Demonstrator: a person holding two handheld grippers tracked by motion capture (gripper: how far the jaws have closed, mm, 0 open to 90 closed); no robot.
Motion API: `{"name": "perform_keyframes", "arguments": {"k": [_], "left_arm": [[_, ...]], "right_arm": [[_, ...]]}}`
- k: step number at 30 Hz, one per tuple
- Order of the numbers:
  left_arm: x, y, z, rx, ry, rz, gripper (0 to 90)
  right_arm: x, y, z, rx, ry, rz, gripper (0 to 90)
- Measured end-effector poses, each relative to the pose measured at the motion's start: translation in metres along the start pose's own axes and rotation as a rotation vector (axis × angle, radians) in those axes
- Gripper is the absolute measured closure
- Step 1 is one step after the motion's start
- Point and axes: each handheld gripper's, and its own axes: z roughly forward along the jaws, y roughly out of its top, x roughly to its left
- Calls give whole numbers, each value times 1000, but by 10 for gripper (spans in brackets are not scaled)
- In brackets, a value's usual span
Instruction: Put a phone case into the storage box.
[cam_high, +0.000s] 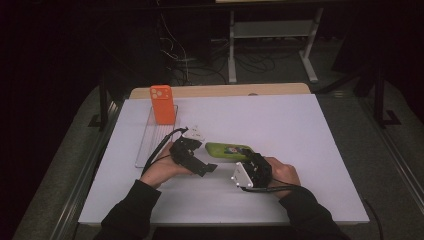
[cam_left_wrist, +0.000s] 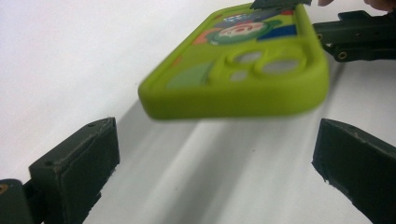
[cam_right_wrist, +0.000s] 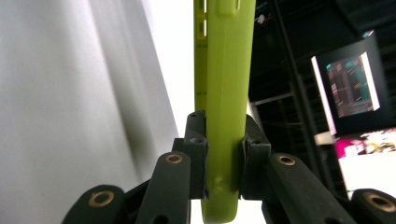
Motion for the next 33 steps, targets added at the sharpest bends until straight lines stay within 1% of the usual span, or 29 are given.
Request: {"name": "perform_keyframes", "arguments": {"k": [1,2,3,4,5,6,7,8,9,10,11,12,13,15,16,17,18,19,20,21,23,24,25,26,28,30,31,32,33], "left_arm": [[0,0,0,-2,0,-8,0],[0,0,0,-5,0,-11,0],[-1,0,0,-9,-1,-17,0],[-2,0,1,-27,-4,-42,0],[-1,0,2,-38,3,-32,0],[-1,0,1,-39,4,-48,0],[0,0,1,-40,6,-41,0],[1,0,0,-34,3,-36,0],[1,0,0,-33,1,-35,0],[4,0,-1,-17,7,-7,0],[3,0,-2,-19,9,-10,0],[4,0,-2,-21,11,-7,0],[3,0,-1,-21,4,-26,0],[3,0,-2,-24,9,-26,0],[3,0,-1,-36,11,-36,0],[2,0,-1,-44,6,-56,0],[3,0,-2,-33,6,-44,0],[3,0,-1,-40,5,-61,0],[2,0,0,-66,4,-91,0],[5,0,-1,-52,6,-71,0],[6,0,-1,-60,8,-91,0],[7,1,0,-62,7,-94,0],[7,1,1,-75,5,-114,0],[8,2,1,-69,4,-110,0],[9,5,3,-87,1,-139,0],[9,8,6,-96,-7,-149,0],[9,9,8,-107,-8,-162,0],[9,11,9,-109,-9,-162,0],[9,13,10,-110,-14,-169,0]], "right_arm": [[-2,-1,1,4,16,45,753],[-5,-2,1,3,35,61,753],[-6,-2,1,2,66,128,753],[-7,-2,1,3,82,164,753],[-8,-1,1,3,95,221,753],[-10,-2,1,0,115,264,753],[-12,-3,2,-3,131,296,753],[-14,-3,2,-9,160,330,753],[-15,-4,2,-8,169,358,753],[-16,-4,3,-12,185,389,753],[-17,-5,3,-12,211,442,753],[-18,-5,4,-16,220,466,753],[-18,-6,4,-16,235,492,753],[-21,-7,5,-21,266,555,753],[-22,-8,6,-20,276,577,753],[-23,-9,6,-24,288,601,753],[-25,-10,7,-23,303,630,753],[-26,-11,7,-24,317,656,754],[-27,-12,8,-24,330,679,753],[-28,-13,8,-25,342,714,753],[-30,-16,10,-24,358,741,753],[-31,-18,11,-19,365,763,753],[-31,-20,12,-12,380,796,753],[-32,-21,13,-13,386,821,754],[-32,-23,14,-18,410,906,754],[-31,-26,14,-15,432,955,754],[-31,-28,15,-21,428,950,754],[-31,-27,14,-8,441,980,756],[-30,-28,14,-12,439,990,755]]}}
